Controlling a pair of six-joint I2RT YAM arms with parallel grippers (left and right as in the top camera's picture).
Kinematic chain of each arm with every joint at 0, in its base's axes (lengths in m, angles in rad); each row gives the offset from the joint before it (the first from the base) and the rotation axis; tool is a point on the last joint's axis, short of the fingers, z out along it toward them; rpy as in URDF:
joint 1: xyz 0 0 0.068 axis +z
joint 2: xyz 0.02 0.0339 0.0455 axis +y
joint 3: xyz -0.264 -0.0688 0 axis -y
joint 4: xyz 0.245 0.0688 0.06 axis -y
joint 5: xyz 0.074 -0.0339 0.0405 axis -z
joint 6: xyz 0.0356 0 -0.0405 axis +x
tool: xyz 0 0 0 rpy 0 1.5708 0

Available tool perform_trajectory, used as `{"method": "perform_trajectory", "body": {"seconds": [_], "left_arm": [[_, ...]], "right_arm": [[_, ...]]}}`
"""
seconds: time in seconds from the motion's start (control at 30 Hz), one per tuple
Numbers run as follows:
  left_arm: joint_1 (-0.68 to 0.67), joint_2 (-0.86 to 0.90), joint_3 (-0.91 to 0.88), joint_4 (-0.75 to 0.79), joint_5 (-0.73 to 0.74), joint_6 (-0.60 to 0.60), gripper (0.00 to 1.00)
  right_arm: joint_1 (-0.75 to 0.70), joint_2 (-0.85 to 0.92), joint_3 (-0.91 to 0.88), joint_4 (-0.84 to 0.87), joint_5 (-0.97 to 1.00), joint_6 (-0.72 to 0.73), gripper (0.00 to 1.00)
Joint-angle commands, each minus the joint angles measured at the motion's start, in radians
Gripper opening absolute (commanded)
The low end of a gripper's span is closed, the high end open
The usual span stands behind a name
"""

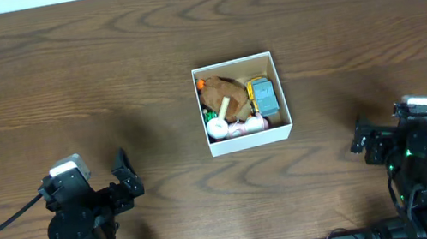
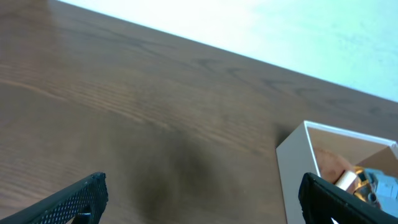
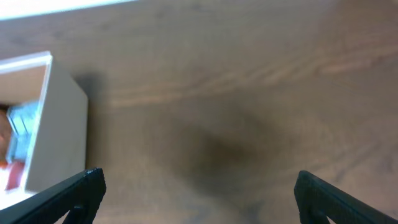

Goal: Pack container

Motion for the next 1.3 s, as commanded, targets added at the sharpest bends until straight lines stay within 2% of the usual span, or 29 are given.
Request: {"method": "perform_trajectory", "body": {"seconds": [0.0,0.47,0.73,0.8,1.13,1.27], "left_arm": [[0.0,-0.002,-0.003,-0.016,-0.004,-0.009,0.98],[0.0,-0.002,-0.003,-0.24,-0.004,-0.009,0.98],[0.0,-0.002,-0.003,-0.31,-0.004,-0.009,0.98],[0.0,-0.002,-0.003,-0.31,-0.004,-0.009,0.98],[0.0,-0.002,-0.003,-0.31,-0.004,-0.009,0.98],[0.0,-0.002,-0.003,-0.31,-0.004,-0.009,0.98]], "right_arm": [[0.008,-0.004,-0.008,-0.051,0.006,0.016,0.99],[0.008,-0.005,-0.008,-0.291,0.006,0.016,0.99],[0.008,-0.085,-0.008,-0.357,0.001,0.016,0.99],[0.008,-0.134,-0.008,-0.375,-0.052,0.015,0.99],[0.008,-0.432,-0.031,-0.315,-0.045,0.01,0.99],[0.015,-0.431,-0.074,-0.175,-0.042,-0.05,0.99]]}}
